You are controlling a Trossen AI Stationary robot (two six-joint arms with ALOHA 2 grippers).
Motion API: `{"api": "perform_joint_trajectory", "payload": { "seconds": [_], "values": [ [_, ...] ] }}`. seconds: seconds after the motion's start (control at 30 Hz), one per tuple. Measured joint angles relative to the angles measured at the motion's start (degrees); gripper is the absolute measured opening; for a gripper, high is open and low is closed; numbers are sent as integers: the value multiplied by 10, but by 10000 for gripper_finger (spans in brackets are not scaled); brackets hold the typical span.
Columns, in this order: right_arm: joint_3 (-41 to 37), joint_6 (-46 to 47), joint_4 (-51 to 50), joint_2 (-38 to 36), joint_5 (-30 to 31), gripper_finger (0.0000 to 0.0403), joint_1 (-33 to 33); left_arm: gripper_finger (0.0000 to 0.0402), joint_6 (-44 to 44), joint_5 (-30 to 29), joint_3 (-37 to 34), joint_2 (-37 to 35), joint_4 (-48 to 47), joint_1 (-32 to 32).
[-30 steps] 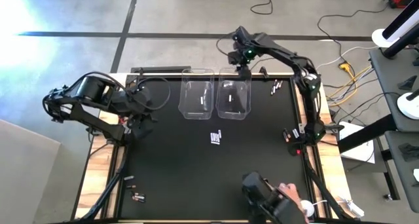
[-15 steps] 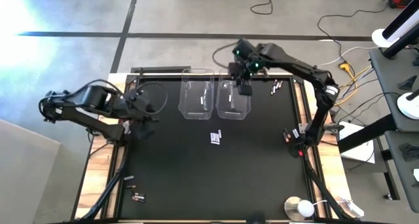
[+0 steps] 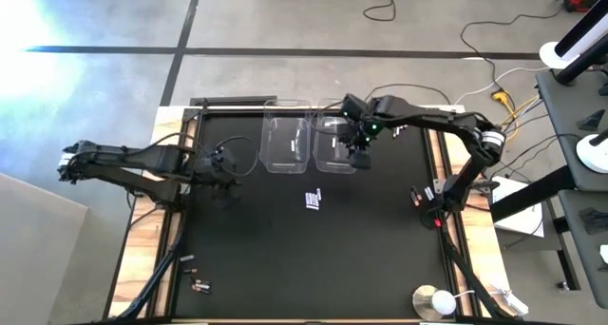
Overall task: Sort batteries
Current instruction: Move the transparent bin to the top middle right
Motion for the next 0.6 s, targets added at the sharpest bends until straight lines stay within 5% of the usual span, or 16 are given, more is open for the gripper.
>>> {"api": "perform_joint_trajectory", "payload": {
  "seconds": [0.6],
  "values": [
    [-29, -61, -75, 4, 59, 196, 10, 182, 90, 42, -64, 14, 67, 78]
  ]
}}
